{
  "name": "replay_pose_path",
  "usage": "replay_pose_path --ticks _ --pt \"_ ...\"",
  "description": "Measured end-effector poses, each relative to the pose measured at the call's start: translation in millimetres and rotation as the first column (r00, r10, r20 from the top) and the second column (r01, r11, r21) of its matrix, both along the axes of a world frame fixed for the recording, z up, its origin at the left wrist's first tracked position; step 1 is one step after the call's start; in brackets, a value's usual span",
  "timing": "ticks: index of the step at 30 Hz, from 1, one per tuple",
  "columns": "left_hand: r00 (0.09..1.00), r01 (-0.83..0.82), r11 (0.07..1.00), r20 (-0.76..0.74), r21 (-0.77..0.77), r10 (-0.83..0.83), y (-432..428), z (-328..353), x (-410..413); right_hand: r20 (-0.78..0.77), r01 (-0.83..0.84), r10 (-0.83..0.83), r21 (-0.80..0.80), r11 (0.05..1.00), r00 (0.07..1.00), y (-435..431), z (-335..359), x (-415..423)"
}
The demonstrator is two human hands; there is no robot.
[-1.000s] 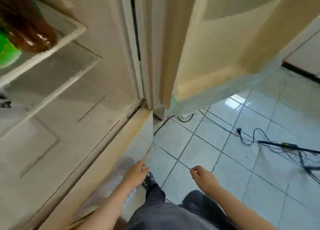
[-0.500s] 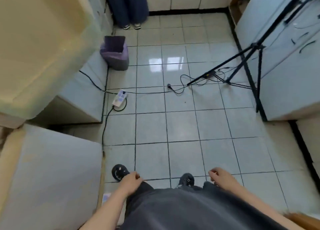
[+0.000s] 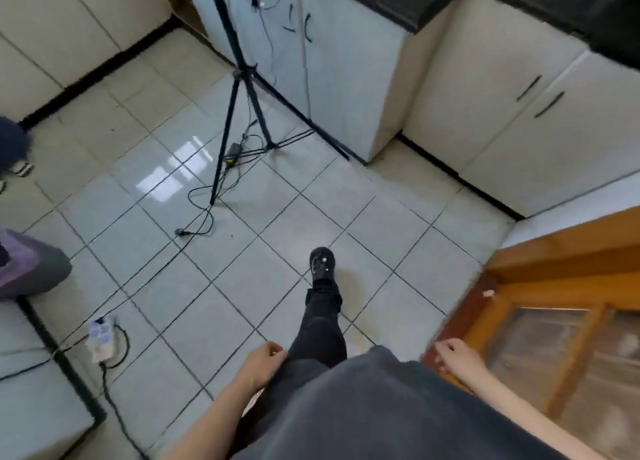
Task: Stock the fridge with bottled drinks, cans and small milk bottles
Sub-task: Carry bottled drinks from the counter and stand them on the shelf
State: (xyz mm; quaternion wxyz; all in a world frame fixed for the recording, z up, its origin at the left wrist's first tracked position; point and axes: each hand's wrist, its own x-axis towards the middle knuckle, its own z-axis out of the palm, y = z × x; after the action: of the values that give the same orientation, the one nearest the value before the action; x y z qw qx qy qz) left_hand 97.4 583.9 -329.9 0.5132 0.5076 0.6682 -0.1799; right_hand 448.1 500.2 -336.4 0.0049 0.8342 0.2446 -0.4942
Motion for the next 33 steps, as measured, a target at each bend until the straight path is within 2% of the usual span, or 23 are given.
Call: replay_pose_path --ticks 6,9,13,16,20,25,28,30,33 --pt "0.95 0.309 0.948 -0.013 -0.08 -0.311 128 -25 90 -0.11 0.037 -0.05 -0.121 0.992 0.993 11 -10 53" --pt "0.893 0.449 0.891 -0.012 -0.068 -0.45 205 -26 152 -0.053 0.215 -0.221 -0.093 0.972 0.974 32 9 97" --pt "0.841 0.541 0.839 -0.038 0.065 -0.539 301 -13 249 0.022 0.45 -0.451 0.042 0.892 0.892 75 29 141" --pt "0.814 0.578 0.803 -0.03 0.148 -0.581 356 0 322 0.014 0.542 -0.545 0.085 0.836 0.838 103 36 166" --pt "0.789 0.611 0.774 -0.044 0.166 -0.613 401 2 403 -0.027 0.548 -0.548 0.069 0.834 0.836 123 33 194" --pt "0.749 0.663 0.747 -0.027 0.057 -0.662 396 -2 486 -0.04 0.506 -0.51 -0.079 0.859 0.859 128 12 256" --pt "0.796 0.605 0.796 0.034 0.01 -0.605 381 1 536 -0.048 0.48 -0.489 -0.124 0.868 0.871 142 7 321" --pt "0.858 0.51 0.86 0.078 -0.009 -0.508 374 9 574 -0.061 0.488 -0.492 -0.074 0.87 0.868 161 14 376" --pt "0.858 0.499 0.866 0.13 0.022 -0.497 377 23 630 -0.05 0.547 -0.545 0.084 0.833 0.837 201 34 452"
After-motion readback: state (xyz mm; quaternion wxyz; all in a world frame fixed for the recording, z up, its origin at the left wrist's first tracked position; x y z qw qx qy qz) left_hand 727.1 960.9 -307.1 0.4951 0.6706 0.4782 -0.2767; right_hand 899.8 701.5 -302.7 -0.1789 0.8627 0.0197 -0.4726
